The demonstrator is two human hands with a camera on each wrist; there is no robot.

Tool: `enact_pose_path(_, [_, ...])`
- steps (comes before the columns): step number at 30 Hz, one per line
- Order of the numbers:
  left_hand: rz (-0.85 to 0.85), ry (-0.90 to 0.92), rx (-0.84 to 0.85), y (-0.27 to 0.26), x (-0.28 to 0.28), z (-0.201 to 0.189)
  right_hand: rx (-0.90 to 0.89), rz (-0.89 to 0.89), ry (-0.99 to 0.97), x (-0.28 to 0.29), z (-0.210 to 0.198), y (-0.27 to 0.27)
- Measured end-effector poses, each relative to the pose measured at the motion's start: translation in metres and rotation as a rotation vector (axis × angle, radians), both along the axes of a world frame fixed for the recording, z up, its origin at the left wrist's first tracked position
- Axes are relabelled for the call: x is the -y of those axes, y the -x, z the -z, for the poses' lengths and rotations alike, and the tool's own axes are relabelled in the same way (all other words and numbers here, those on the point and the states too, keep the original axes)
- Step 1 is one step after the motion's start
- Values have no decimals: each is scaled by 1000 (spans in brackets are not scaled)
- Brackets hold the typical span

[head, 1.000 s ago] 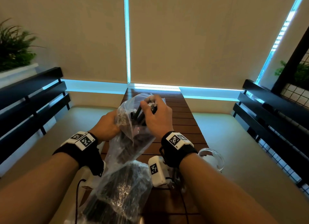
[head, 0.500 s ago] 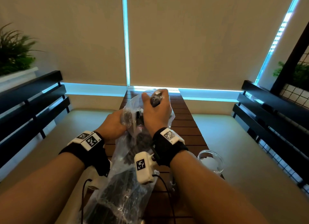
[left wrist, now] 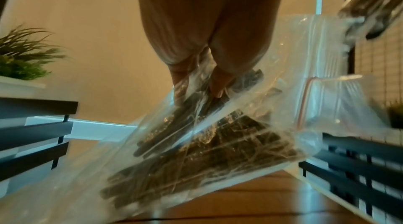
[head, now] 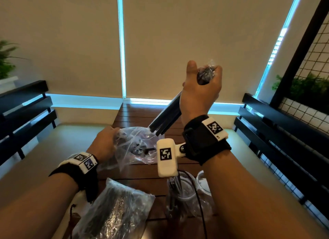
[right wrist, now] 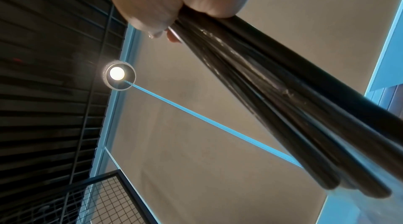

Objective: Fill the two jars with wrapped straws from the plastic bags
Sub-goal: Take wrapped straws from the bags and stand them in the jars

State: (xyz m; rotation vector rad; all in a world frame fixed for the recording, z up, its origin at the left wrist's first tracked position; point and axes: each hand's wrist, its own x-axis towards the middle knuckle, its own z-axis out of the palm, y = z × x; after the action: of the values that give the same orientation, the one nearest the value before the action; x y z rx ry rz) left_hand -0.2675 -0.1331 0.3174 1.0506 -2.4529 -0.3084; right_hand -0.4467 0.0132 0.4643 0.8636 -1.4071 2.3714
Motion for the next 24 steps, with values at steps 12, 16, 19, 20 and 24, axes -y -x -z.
enact_pose_path(12, [180,-248,673,24,-28,41,18,37,-39,-24,18,36])
enact_pose_path(16, [351,-337,-18,34,-46,-33,46,-51,-98,-21,28,29])
enact_pose_path(19, [481,-281,-224,69,-79,-73,36,-110,-127,-18,30,13])
enact_pose_path(20, [538,-269,-250,82,-88,-81,30,-138,-128,-19,29,8])
enact_pose_path(24, [522,-280,-453,108,-105,-93,20,-251,-104,-31,23,-5])
